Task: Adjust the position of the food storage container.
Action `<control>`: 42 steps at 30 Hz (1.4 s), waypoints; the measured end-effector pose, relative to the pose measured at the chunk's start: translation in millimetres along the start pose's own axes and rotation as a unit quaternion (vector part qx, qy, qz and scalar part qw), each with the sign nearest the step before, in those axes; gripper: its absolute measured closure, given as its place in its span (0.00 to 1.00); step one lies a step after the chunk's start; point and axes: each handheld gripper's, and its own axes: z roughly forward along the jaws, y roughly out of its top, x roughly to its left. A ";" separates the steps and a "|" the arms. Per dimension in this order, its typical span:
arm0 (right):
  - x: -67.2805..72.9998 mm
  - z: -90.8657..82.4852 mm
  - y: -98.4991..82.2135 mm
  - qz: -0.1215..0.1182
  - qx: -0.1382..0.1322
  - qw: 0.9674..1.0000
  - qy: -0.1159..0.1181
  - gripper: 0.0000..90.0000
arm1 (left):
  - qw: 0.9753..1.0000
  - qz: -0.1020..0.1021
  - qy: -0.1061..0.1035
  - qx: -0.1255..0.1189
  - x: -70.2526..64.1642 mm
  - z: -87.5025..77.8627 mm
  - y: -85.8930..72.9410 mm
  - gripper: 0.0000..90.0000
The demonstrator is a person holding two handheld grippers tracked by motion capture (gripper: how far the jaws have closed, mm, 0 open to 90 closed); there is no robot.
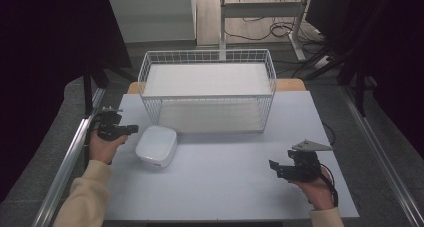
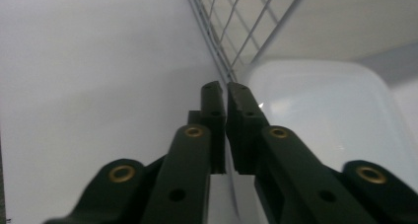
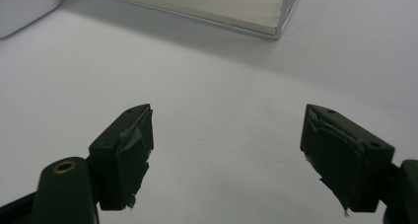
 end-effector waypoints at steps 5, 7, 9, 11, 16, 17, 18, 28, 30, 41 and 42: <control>-0.7 -0.7 -0.2 0.000 0.001 1.000 -0.002 0.23 | 1.000 0.005 -0.003 0.011 1.1 7.4 -2.7 0.99; -1.8 -0.1 -0.7 0.002 0.002 1.000 -0.003 0.23 | 1.000 0.010 -0.006 0.017 0.4 12.4 -5.2 0.99; -1.9 0.2 -0.9 0.002 0.003 1.000 -0.003 0.23 | 1.000 0.010 -0.012 0.024 0.3 15.8 -6.7 0.99; -1.7 0.1 -1.0 0.002 0.001 1.000 -0.007 0.23 | 0.999 0.013 -0.022 0.032 -0.9 18.7 -7.3 1.00; -1.4 -0.3 -0.4 0.006 -0.003 1.000 -0.011 0.23 | 0.999 0.016 -0.022 0.030 -2.9 18.7 -6.7 1.00; -1.4 -0.3 -0.4 0.006 -0.003 1.000 -0.011 0.23 | 0.999 0.016 -0.022 0.030 -2.9 18.7 -6.8 1.00; -1.5 -0.3 -0.3 0.006 -0.003 1.000 -0.012 0.23 | 0.999 0.016 -0.023 0.030 -3.0 18.8 -6.9 1.00; -0.9 0.5 -0.4 0.007 0.001 1.000 -0.010 0.23 | 0.998 0.028 -0.039 0.033 -15.1 23.5 -5.6 1.00; -0.4 1.0 -0.5 0.006 0.003 1.000 -0.009 0.23 | 0.998 0.029 -0.042 0.032 -17.4 24.6 -5.5 1.00; 1.4 2.4 -0.6 0.000 0.007 1.000 0.000 0.23 | 0.997 0.038 -0.058 0.030 -31.3 30.6 -4.8 1.00; 1.7 2.7 -0.6 -0.001 0.007 1.000 0.000 0.23 | 0.997 0.043 -0.060 0.031 -33.4 31.2 -4.7 1.00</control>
